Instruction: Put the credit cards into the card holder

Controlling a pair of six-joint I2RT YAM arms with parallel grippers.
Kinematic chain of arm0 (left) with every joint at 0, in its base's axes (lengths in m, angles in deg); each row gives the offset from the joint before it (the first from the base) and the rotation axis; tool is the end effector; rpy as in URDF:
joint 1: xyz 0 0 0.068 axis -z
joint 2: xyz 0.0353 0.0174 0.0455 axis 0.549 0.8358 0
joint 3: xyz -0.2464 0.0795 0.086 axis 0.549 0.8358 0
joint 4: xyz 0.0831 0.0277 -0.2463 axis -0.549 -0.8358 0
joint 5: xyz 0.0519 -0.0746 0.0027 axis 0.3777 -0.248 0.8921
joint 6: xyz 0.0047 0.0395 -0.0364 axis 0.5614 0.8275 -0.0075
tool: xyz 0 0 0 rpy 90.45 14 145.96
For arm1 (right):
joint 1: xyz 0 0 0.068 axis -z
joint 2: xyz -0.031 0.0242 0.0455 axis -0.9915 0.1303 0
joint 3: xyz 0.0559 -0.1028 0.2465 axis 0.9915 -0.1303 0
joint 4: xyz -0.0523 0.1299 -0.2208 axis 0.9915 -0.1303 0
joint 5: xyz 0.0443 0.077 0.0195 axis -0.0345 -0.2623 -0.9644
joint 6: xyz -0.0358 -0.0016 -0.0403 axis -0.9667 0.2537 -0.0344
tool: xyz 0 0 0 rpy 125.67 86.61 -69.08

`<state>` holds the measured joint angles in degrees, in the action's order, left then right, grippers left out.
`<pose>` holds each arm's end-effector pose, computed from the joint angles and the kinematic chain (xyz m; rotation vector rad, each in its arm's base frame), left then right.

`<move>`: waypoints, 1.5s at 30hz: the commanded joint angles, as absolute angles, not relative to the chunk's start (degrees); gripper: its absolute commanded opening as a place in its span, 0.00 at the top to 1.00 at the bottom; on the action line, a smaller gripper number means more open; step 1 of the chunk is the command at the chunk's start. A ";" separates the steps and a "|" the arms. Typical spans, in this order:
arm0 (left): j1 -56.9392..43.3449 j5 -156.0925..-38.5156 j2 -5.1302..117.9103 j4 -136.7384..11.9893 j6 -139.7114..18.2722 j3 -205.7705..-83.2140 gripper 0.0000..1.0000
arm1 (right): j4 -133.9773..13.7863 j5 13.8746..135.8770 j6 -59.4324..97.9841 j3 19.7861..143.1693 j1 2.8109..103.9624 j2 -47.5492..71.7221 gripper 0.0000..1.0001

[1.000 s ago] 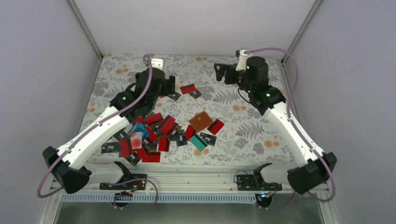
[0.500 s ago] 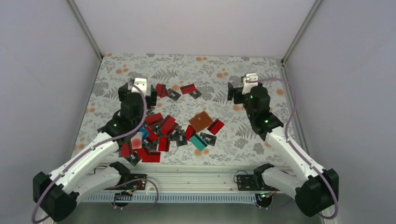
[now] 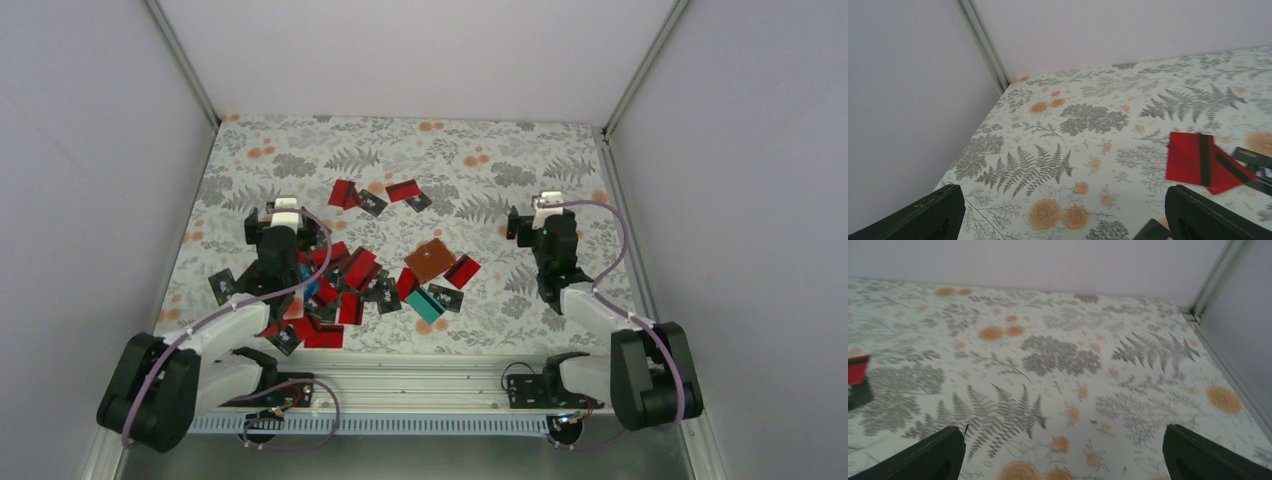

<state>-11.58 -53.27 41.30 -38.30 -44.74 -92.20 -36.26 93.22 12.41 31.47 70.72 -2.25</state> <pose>0.2068 -0.0600 0.2043 -0.0320 1.7851 0.3496 0.2397 0.0433 0.2067 -0.0662 1.8763 -0.0349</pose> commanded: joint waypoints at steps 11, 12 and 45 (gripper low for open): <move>-26.13 -72.42 63.05 -5.58 -41.23 -89.51 0.00 | 0.36 85.92 12.19 25.83 80.15 16.57 0.00; -26.45 -73.47 63.84 -3.89 -40.25 -89.07 0.00 | -2.90 83.37 12.54 27.25 81.23 16.84 0.00; -33.82 -86.74 69.76 6.45 -43.43 -86.30 0.00 | 3.66 72.32 12.08 24.02 84.82 18.17 0.00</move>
